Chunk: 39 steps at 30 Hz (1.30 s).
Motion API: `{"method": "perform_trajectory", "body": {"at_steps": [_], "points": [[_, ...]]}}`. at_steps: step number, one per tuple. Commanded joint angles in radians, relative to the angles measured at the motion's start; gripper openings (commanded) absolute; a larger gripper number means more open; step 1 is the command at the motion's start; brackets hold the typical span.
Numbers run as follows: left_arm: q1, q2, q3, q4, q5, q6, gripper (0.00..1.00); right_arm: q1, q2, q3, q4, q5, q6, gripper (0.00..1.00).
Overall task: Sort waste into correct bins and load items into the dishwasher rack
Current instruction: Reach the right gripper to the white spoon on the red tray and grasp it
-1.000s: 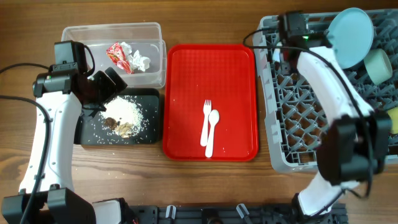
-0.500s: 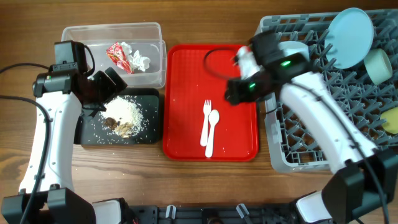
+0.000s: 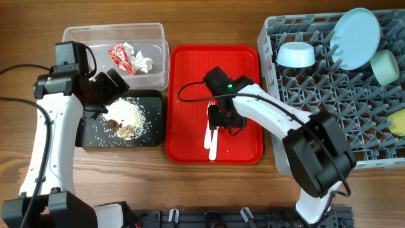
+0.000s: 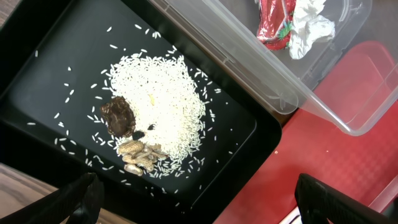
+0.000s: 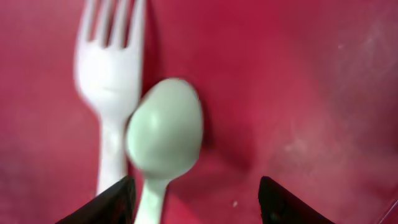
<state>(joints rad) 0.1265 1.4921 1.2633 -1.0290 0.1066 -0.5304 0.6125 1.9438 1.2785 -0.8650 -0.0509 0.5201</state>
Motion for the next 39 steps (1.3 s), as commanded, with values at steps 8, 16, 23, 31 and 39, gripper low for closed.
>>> {"method": "perform_trajectory", "body": {"at_steps": [8, 16, 23, 31, 39], "points": [[0.006, -0.005, 0.007, -0.004, 0.013, -0.009, 1.0, -0.031, 0.072, 0.003, -0.012, 0.102, 0.033, 0.62], [0.006, -0.005, 0.007, -0.008, 0.013, -0.009, 1.0, -0.1, 0.072, 0.003, -0.013, 0.069, 0.032, 0.43], [0.007, -0.005, 0.007, -0.007, 0.013, -0.008, 1.0, -0.124, 0.072, 0.003, -0.091, 0.084, 0.105, 0.6], [0.006, -0.005, 0.007, -0.008, 0.013, -0.008, 1.0, -0.104, 0.072, 0.002, -0.111, -0.169, 0.17, 0.6], [0.007, -0.005, 0.007, -0.008, 0.012, -0.001, 1.0, -0.085, 0.072, 0.002, -0.082, -0.076, 0.27, 0.55]]}}
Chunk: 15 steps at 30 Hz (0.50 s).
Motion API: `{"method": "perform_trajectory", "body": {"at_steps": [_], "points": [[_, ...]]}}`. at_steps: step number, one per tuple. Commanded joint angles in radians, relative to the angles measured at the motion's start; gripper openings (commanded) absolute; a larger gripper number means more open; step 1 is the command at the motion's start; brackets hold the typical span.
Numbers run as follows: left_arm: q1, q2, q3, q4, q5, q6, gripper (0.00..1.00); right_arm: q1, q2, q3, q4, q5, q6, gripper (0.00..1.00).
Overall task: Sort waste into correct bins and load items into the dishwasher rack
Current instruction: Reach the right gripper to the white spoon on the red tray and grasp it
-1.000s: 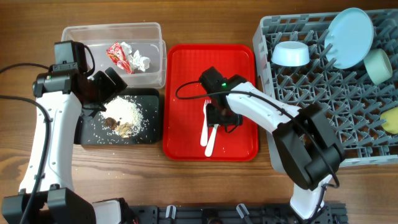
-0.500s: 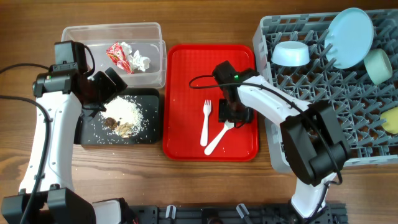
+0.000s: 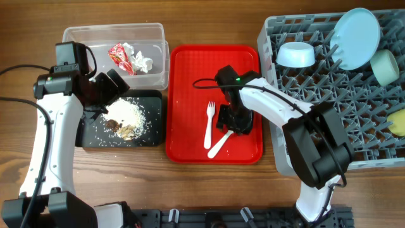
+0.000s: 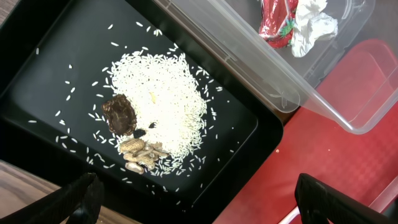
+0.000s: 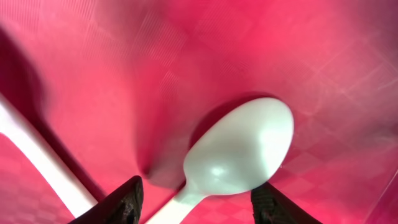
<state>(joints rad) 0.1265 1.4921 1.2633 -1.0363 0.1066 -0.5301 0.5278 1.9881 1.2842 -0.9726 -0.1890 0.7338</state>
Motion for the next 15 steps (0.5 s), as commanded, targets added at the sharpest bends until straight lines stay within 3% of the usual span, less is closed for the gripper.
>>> {"method": "perform_trajectory", "body": {"at_steps": [1, 4, 7, 15], "points": [[0.007, -0.005, 0.007, 0.0, 0.012, -0.002, 1.0, -0.001, 0.028, -0.004, 0.034, 0.083, 0.063, 0.54], [0.007, -0.005, 0.007, 0.0, 0.012, -0.002, 1.0, -0.002, 0.028, -0.004, 0.065, 0.168, 0.098, 0.5], [0.007, -0.005, 0.007, -0.001, 0.012, -0.002, 1.0, -0.002, 0.028, -0.004, 0.101, 0.174, 0.051, 0.33], [0.007, -0.005, 0.007, -0.001, 0.012, -0.002, 1.0, -0.002, 0.028, -0.004, 0.094, 0.173, 0.002, 0.31]]}}
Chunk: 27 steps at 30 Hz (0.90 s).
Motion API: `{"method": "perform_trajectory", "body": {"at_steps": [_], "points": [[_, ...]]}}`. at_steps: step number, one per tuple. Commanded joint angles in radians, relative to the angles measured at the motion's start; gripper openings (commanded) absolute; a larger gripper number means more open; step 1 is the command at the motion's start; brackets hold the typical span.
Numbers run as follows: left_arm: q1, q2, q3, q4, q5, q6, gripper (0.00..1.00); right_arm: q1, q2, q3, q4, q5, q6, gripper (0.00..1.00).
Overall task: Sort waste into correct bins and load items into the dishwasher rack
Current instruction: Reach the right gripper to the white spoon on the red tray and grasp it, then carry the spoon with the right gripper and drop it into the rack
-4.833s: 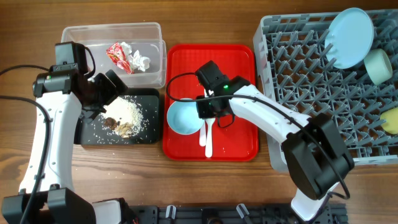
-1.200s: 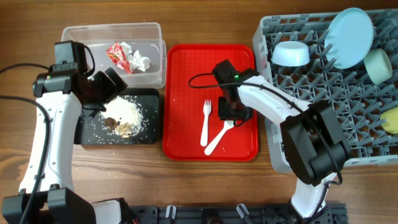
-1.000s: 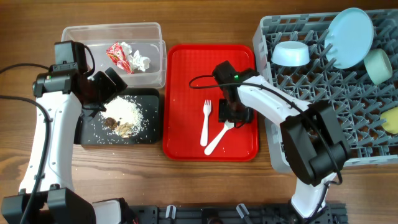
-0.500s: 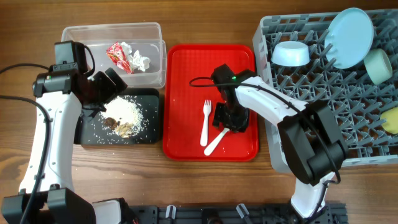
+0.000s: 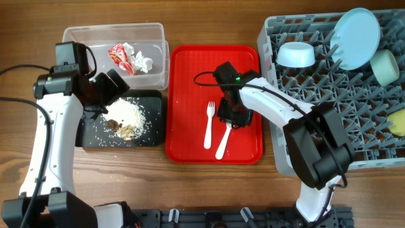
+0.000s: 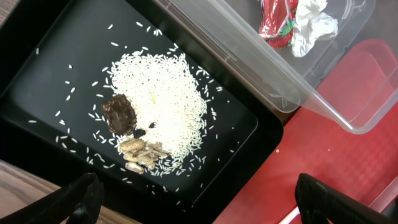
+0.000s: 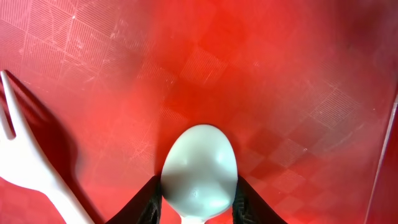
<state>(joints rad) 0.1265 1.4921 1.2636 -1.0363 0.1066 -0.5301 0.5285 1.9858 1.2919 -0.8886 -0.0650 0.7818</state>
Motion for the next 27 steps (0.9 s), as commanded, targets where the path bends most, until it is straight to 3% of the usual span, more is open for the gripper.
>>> {"method": "perform_trajectory", "body": {"at_steps": [1, 8, 13, 21, 27], "points": [[0.007, -0.005, 0.006, -0.001, 0.012, -0.002, 1.0, -0.002, 0.031, -0.011, 0.01, 0.049, -0.064, 0.32], [0.007, -0.005, 0.006, -0.001, 0.012, -0.002, 1.0, -0.01, 0.006, 0.051, -0.014, 0.012, -0.217, 0.32], [0.006, -0.005, 0.006, -0.001, 0.013, -0.002, 1.0, -0.076, -0.172, 0.108, -0.027, -0.027, -0.396, 0.32], [0.007, -0.005, 0.006, 0.0, 0.013, -0.002, 1.0, -0.293, -0.428, 0.209, -0.174, -0.048, -0.712, 0.31], [0.006, -0.005, 0.006, 0.0, 0.013, -0.002, 1.0, -0.485, -0.438, 0.207, -0.235, -0.012, -0.895, 0.32]]}}
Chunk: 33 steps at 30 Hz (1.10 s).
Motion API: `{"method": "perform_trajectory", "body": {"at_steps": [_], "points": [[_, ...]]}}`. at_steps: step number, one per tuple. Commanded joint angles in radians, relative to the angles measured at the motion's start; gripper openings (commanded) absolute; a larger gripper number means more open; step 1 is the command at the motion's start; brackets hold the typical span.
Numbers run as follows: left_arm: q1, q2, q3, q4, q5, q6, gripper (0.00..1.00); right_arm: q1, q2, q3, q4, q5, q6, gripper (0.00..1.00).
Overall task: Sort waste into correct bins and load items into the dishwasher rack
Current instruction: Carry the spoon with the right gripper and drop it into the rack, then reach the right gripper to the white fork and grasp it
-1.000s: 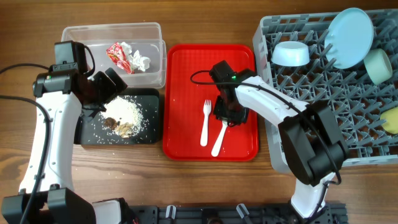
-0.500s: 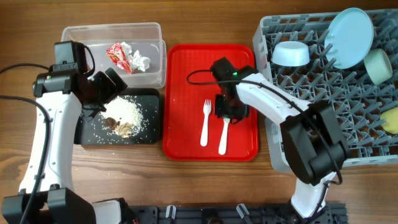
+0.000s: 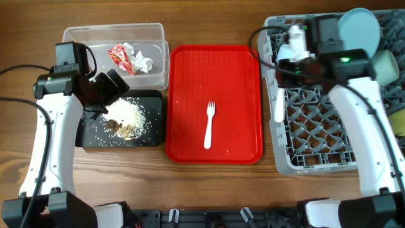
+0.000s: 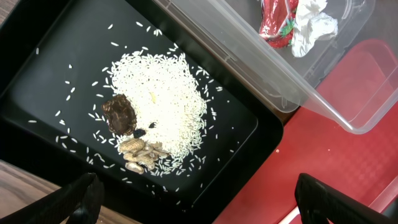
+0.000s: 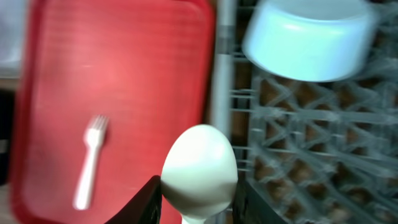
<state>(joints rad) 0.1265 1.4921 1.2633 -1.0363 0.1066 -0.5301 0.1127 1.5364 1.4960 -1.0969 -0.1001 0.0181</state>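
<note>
My right gripper (image 5: 196, 190) is shut on the bowl of a pale white spoon (image 5: 199, 165) and holds it in the air over the left edge of the grey dishwasher rack (image 3: 329, 126). A white fork (image 3: 209, 125) lies alone on the red tray (image 3: 190, 76). A light blue bowl (image 5: 311, 37) sits upside down in the rack's near corner. My left gripper (image 4: 198, 208) hangs open over the corner of the black tray (image 3: 92, 136), which holds rice (image 4: 161, 99), a brown lump (image 4: 119, 116) and peanuts (image 4: 140, 155).
A clear bin (image 3: 82, 35) behind the black tray contains a red wrapper (image 3: 120, 54) and crumpled paper (image 3: 142, 61). In the rack stand a light blue plate (image 3: 357, 28), a green cup (image 3: 384, 66) and a yellow item (image 3: 397, 123).
My right gripper was shut on the spoon down on the red tray beside the fork. It now holds the spoon up over the rack's left edge. The left arm is where it was.
First my right gripper stood open over the spoon, which lay against the fork. Then the spoon lay slanted away from the fork. Then the fingers were shut on its bowl on the tray. Now the spoon is off the tray and over the rack.
</note>
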Motion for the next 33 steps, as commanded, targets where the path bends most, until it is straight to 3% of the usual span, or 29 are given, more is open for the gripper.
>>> {"method": "perform_trajectory", "body": {"at_steps": [1, 10, 11, 14, 16, 20, 22, 26, 33], "points": [[0.007, -0.005, 0.007, 0.0, 0.012, -0.002, 1.0, -0.087, 0.019, -0.007, -0.029, 0.029, -0.133, 0.32], [0.006, -0.005, 0.007, 0.0, 0.013, -0.002, 1.0, -0.11, 0.166, -0.163, -0.018, -0.036, -0.111, 0.31], [0.006, -0.005, 0.007, -0.001, 0.013, -0.002, 1.0, -0.11, 0.18, -0.163, -0.019, -0.036, -0.102, 0.33], [0.006, -0.005, 0.007, -0.001, 0.013, -0.002, 1.0, -0.11, 0.18, -0.157, -0.018, -0.054, -0.095, 0.57], [0.006, -0.005, 0.007, 0.0, 0.013, -0.002, 1.0, -0.11, 0.166, -0.134, -0.024, -0.055, -0.095, 0.63], [0.007, -0.005, 0.007, 0.0, 0.013, -0.002, 1.0, -0.11, 0.089, -0.041, -0.04, -0.1, -0.094, 0.65], [0.007, -0.005, 0.007, 0.0, 0.013, -0.002, 1.0, -0.098, 0.051, -0.01, -0.021, -0.218, -0.095, 0.64], [0.006, -0.005, 0.007, 0.0, 0.013, -0.002, 1.0, 0.01, 0.045, -0.016, 0.035, -0.327, -0.036, 0.64], [0.006, -0.005, 0.007, 0.0, 0.013, -0.002, 1.0, 0.337, 0.244, -0.017, 0.111, -0.124, 0.264, 0.69]]}}
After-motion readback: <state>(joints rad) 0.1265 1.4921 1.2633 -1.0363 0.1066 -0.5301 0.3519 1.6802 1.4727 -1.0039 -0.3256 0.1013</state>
